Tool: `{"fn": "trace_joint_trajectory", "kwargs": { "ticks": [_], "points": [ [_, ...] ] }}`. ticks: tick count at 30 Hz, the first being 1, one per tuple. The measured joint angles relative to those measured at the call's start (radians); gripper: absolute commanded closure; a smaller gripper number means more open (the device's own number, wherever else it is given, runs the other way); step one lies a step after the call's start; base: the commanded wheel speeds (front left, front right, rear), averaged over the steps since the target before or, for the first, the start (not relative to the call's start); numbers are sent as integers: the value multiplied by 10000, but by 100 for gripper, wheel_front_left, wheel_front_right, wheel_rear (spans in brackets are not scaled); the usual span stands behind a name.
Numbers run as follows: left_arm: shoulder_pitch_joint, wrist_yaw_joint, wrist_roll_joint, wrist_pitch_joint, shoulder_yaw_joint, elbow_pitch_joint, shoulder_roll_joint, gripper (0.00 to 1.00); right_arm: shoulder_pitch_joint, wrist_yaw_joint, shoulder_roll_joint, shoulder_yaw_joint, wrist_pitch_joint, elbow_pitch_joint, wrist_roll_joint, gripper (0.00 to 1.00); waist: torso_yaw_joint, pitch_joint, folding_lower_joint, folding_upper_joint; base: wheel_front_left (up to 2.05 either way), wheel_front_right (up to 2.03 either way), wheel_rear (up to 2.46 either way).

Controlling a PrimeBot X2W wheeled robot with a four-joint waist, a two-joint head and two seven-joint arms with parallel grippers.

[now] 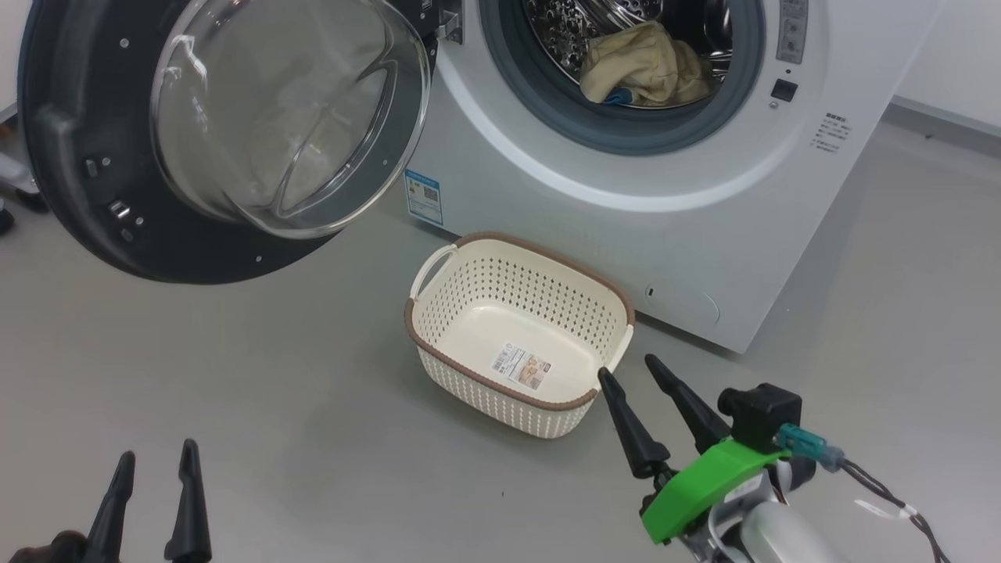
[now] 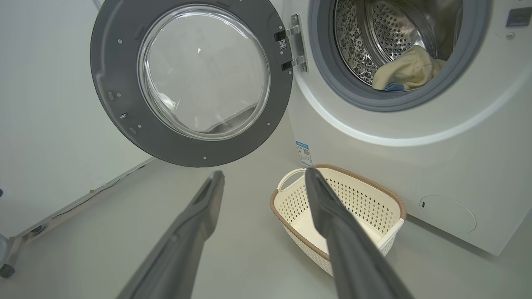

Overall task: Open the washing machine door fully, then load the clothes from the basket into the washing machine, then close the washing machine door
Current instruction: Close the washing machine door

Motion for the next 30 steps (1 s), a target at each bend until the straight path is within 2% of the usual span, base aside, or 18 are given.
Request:
{"fn": "trace_joint_trajectory", "kwargs": {
  "ticks": [1, 2, 4, 5, 11, 16, 21, 30],
  "points": [
    [-11, 2, 0, 0, 0, 12, 0, 0, 0, 0, 0, 15, 0, 29, -61, 0, 3, 28, 0, 0, 0, 0, 0],
    [-30, 2, 0, 0, 0, 40, 0, 18, -1, 0, 0, 19, 0, 38, -86, 0, 6, 55, 0, 0, 0, 0, 0],
    [-86, 2, -2, -2, 10, 88, 0, 95, -4, 0, 0, 19, 0, 50, -146, 0, 9, 104, 0, 0, 0, 0, 0],
    [-122, 0, -4, -2, 19, 104, 0, 100, -4, 0, 0, 19, 0, 50, -146, 0, 9, 131, 0, 0, 0, 0, 0],
    [-290, -98, -278, -44, 278, 151, 105, 100, -15, 0, 0, -134, 0, 58, -462, 0, 23, 463, 0, 0, 0, 0, 0],
    [-966, -247, -849, -100, 1244, -23, 560, 100, -128, 0, -4, -303, 0, 144, -947, 0, 51, 950, 0, 0, 0, 0, 0],
    [-1774, -600, -1597, -105, 2414, -8, 1373, 100, -285, 0, -12, -679, 109, 196, -1513, 0, 70, 1549, 1, 0, 0, 0, 0],
    [-3852, -1055, -3244, -186, 4320, 2004, 3172, 100, -544, 0, -36, -1083, 754, -516, -2349, 0, -215, 2613, 0, 0, 0, 0, 0]
  ]
}}
